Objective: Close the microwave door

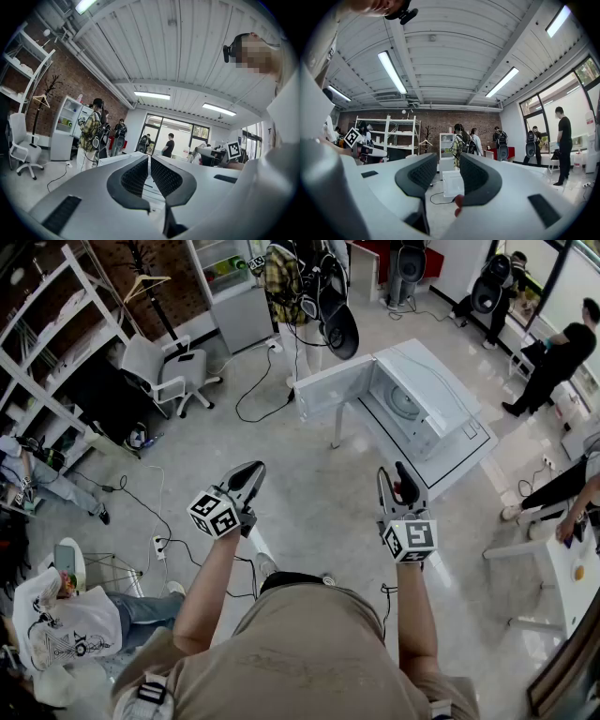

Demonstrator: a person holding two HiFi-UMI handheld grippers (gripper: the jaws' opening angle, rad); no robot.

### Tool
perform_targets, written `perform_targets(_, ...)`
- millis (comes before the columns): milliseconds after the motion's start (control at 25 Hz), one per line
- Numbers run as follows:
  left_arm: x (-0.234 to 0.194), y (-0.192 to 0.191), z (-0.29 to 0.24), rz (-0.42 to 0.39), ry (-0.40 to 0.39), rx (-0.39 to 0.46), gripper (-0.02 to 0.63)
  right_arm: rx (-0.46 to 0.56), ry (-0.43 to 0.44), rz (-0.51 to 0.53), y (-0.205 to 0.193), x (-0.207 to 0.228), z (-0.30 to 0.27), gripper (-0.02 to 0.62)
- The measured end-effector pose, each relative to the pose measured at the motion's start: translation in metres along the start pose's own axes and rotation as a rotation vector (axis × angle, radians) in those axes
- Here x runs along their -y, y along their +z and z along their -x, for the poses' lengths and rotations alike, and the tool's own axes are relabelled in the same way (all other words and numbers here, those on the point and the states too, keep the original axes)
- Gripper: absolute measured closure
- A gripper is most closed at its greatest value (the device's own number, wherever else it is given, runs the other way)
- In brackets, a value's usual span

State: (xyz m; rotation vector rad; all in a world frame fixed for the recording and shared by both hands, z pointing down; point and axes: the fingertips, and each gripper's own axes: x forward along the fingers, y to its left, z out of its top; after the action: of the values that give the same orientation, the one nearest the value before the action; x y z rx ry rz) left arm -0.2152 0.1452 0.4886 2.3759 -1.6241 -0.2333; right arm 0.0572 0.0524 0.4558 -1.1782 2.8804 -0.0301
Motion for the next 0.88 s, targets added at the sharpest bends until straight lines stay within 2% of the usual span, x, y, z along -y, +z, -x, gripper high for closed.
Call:
perform_targets(360, 0.014, -0.006, -0.005, 0.032, -0.025, -0.003, 0.600, 0.009, -0.007, -0.032, 0.003, 0.012, 0.019, 0.439)
perform_targets(560, 0.021, -0.006, -0.012, 0.024, -0.036, -0.018, 0.600, 0.030, 0.028, -0.127, 0.006, 0.015, 0.029, 0.439)
perform_targets(720, 0.023, -0.008, -0.018, 0.008, -0.046, -0.036, 0.600, 0.016, 0.031, -0.084, 0.001, 0.013, 0.027, 0.439)
perform_targets(880, 0.015, -0.008, -0.021, -0.008, -0.045, -0.042, 0.600, 0.010, 0.031, -0.088, -0.004, 0.009, 0.016, 0.437)
